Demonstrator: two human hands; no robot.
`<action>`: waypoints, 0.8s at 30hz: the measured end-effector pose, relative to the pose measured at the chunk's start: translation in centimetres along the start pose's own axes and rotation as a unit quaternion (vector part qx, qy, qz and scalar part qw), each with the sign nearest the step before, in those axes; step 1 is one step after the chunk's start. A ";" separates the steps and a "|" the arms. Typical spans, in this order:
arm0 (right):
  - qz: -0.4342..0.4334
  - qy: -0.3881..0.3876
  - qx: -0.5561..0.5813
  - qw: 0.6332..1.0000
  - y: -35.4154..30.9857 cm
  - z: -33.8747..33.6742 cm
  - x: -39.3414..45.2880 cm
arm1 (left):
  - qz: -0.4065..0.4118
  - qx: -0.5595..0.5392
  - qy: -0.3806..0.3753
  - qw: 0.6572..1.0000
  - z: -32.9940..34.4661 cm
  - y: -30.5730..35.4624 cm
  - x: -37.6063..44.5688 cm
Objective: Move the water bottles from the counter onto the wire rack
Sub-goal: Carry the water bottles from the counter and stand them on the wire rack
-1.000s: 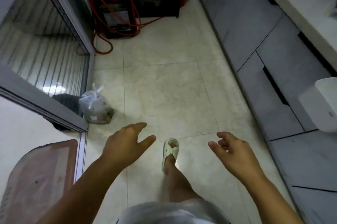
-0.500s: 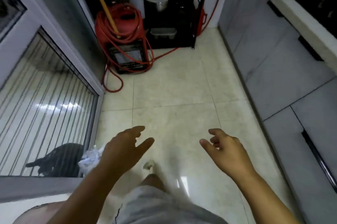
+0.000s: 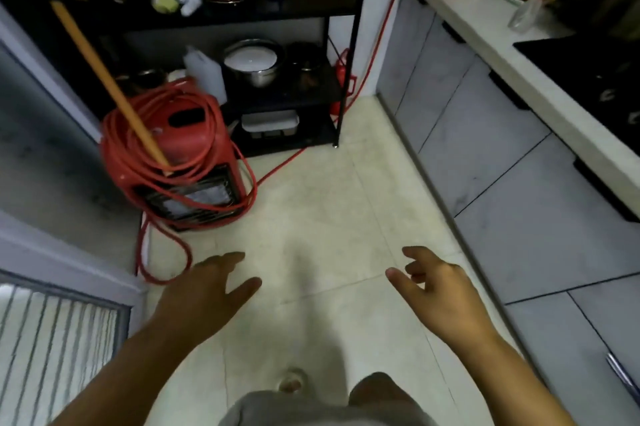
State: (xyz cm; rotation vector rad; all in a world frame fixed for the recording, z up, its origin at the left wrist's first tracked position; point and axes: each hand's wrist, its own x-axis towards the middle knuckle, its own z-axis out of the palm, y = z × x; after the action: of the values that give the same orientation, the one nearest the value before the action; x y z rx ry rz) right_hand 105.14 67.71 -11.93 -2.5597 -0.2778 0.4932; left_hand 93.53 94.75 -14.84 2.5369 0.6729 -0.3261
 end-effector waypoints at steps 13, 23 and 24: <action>0.111 0.054 0.034 0.992 3.1 -8.6 26.2 | 0.129 0.033 -0.075 0.988 -2.6 16.0 30.1; -0.024 0.032 -0.054 0.998 -3.1 -14.8 49.1 | 0.108 0.043 -0.054 0.992 -9.7 22.0 49.5; -0.029 0.029 -0.067 0.997 -3.2 -15.1 51.2 | 0.098 0.050 -0.069 0.992 -9.7 22.3 51.6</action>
State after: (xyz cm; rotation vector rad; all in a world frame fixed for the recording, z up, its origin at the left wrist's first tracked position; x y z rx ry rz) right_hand 157.53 78.35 -12.98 -2.6830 -0.3742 0.3898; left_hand 149.85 103.48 -15.41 2.6193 0.3596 -0.4724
